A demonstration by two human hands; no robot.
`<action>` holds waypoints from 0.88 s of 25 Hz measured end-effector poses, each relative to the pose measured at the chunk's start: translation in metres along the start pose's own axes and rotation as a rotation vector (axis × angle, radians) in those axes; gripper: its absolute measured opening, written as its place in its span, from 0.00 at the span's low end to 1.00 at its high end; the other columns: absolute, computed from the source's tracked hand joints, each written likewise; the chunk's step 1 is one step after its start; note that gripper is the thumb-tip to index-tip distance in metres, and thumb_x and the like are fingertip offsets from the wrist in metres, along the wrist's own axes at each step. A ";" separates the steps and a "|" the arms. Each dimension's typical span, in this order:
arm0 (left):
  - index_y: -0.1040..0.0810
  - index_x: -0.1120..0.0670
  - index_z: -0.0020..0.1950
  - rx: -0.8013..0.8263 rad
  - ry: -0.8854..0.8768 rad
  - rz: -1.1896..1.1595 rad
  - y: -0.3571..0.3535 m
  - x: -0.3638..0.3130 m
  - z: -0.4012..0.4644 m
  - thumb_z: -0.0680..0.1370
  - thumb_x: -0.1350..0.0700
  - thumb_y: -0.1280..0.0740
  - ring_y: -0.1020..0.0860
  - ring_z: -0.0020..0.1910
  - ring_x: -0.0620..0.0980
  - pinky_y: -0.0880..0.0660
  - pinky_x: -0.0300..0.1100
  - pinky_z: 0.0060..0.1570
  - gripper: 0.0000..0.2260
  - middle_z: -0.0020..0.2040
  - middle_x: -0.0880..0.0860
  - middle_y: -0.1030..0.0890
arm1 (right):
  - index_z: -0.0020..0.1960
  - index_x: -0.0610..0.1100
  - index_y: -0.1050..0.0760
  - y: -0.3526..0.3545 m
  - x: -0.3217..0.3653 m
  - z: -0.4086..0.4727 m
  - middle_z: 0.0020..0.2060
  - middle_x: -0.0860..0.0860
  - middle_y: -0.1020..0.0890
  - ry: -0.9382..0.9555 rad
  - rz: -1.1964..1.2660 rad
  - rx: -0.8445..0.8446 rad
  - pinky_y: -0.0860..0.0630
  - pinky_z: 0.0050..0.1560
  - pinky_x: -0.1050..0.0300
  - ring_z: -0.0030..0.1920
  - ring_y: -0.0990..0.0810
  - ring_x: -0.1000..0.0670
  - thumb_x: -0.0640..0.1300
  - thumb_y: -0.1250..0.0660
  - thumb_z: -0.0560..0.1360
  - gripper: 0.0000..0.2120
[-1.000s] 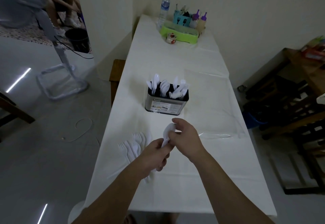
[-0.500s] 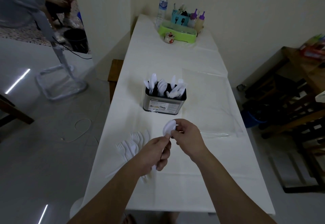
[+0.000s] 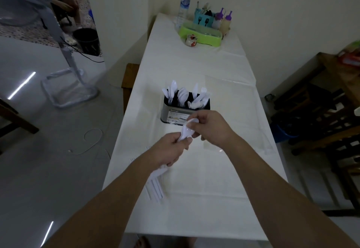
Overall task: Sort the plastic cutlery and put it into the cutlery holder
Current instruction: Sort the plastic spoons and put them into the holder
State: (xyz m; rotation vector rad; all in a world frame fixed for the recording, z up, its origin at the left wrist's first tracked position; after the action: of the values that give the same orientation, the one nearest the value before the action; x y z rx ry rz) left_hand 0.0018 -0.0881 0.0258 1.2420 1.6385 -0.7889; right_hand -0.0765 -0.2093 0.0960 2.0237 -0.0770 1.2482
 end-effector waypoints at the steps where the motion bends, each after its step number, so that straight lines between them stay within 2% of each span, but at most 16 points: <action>1: 0.25 0.58 0.44 -0.007 -0.006 0.014 0.005 -0.004 0.005 0.82 0.49 0.37 0.38 0.19 0.47 0.41 0.37 0.22 0.13 0.24 0.51 0.32 | 0.46 0.49 0.19 0.002 0.004 0.005 0.37 0.50 0.15 0.003 0.010 0.020 0.27 0.30 0.61 0.34 0.16 0.52 0.39 0.32 0.75 0.06; 3: 0.24 0.57 0.44 -0.006 -0.017 0.019 0.012 -0.009 0.013 0.81 0.50 0.36 0.38 0.19 0.47 0.40 0.37 0.23 0.12 0.23 0.50 0.32 | 0.45 0.48 0.19 0.006 0.010 0.013 0.37 0.51 0.15 0.030 -0.026 0.039 0.25 0.31 0.59 0.35 0.16 0.52 0.37 0.33 0.75 0.07; 6: 0.24 0.56 0.43 -0.064 -0.060 0.053 0.023 -0.016 0.025 0.79 0.50 0.33 0.34 0.21 0.48 0.35 0.38 0.25 0.11 0.25 0.49 0.31 | 0.45 0.46 0.18 0.010 0.020 0.029 0.37 0.48 0.15 0.091 -0.148 -0.025 0.21 0.39 0.51 0.37 0.16 0.50 0.37 0.34 0.74 0.08; 9: 0.24 0.56 0.45 -0.207 -0.099 0.092 0.040 -0.019 0.039 0.77 0.48 0.31 0.23 0.28 0.49 0.27 0.42 0.30 0.12 0.31 0.50 0.25 | 0.44 0.48 0.17 0.021 0.031 0.048 0.36 0.50 0.16 0.157 -0.230 -0.156 0.23 0.42 0.55 0.35 0.18 0.53 0.39 0.33 0.73 0.07; 11: 0.23 0.54 0.54 -0.334 -0.087 0.085 0.055 -0.015 0.046 0.77 0.47 0.30 0.18 0.37 0.51 0.24 0.41 0.36 0.12 0.41 0.51 0.19 | 0.45 0.49 0.18 0.035 0.039 0.062 0.37 0.51 0.15 0.188 -0.189 -0.251 0.24 0.42 0.58 0.36 0.18 0.55 0.41 0.34 0.73 0.07; 12: 0.24 0.54 0.59 -0.407 -0.082 0.121 0.062 -0.012 0.048 0.78 0.48 0.31 0.19 0.41 0.51 0.24 0.40 0.39 0.14 0.46 0.51 0.18 | 0.46 0.50 0.18 0.043 0.042 0.069 0.38 0.51 0.15 0.197 -0.181 -0.311 0.23 0.43 0.57 0.38 0.16 0.53 0.42 0.35 0.74 0.07; 14: 0.27 0.55 0.65 -0.526 -0.079 0.347 0.072 -0.007 0.050 0.80 0.50 0.34 0.21 0.51 0.51 0.27 0.38 0.48 0.16 0.57 0.53 0.20 | 0.50 0.49 0.18 0.055 0.049 0.081 0.39 0.50 0.15 0.201 -0.256 -0.431 0.24 0.44 0.58 0.41 0.17 0.50 0.43 0.36 0.77 0.08; 17: 0.35 0.57 0.75 -0.518 -0.146 0.669 0.069 0.000 0.059 0.81 0.54 0.38 0.33 0.73 0.54 0.32 0.44 0.67 0.23 0.76 0.55 0.35 | 0.54 0.49 0.19 0.048 0.058 0.098 0.41 0.48 0.15 0.223 -0.426 -0.504 0.28 0.43 0.59 0.41 0.20 0.47 0.44 0.37 0.79 0.09; 19: 0.41 0.57 0.78 -0.464 -0.213 0.786 0.063 0.003 0.069 0.81 0.56 0.39 0.39 0.77 0.54 0.36 0.47 0.72 0.27 0.79 0.55 0.41 | 0.55 0.50 0.19 0.033 0.057 0.109 0.43 0.47 0.15 0.243 -0.536 -0.462 0.25 0.45 0.57 0.42 0.19 0.44 0.45 0.38 0.80 0.10; 22: 0.46 0.58 0.80 -0.433 -0.226 0.872 0.060 0.006 0.079 0.80 0.56 0.39 0.40 0.77 0.55 0.35 0.50 0.73 0.30 0.80 0.56 0.43 | 0.58 0.50 0.21 0.011 0.046 0.124 0.45 0.44 0.15 0.236 -0.668 -0.375 0.24 0.46 0.53 0.45 0.18 0.41 0.44 0.39 0.80 0.11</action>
State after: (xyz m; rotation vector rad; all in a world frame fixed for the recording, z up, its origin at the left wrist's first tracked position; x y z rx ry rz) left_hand 0.0810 -0.1376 -0.0086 1.3112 0.8645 -0.0175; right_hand 0.0359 -0.2792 0.1079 1.3934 0.4157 0.9382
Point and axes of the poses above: each hand's wrist, its own z-axis towards the middle knuckle, its own y-axis out of the back of the hand, x = y × z, the point moved 4 cm from there along z, towards the middle knuckle
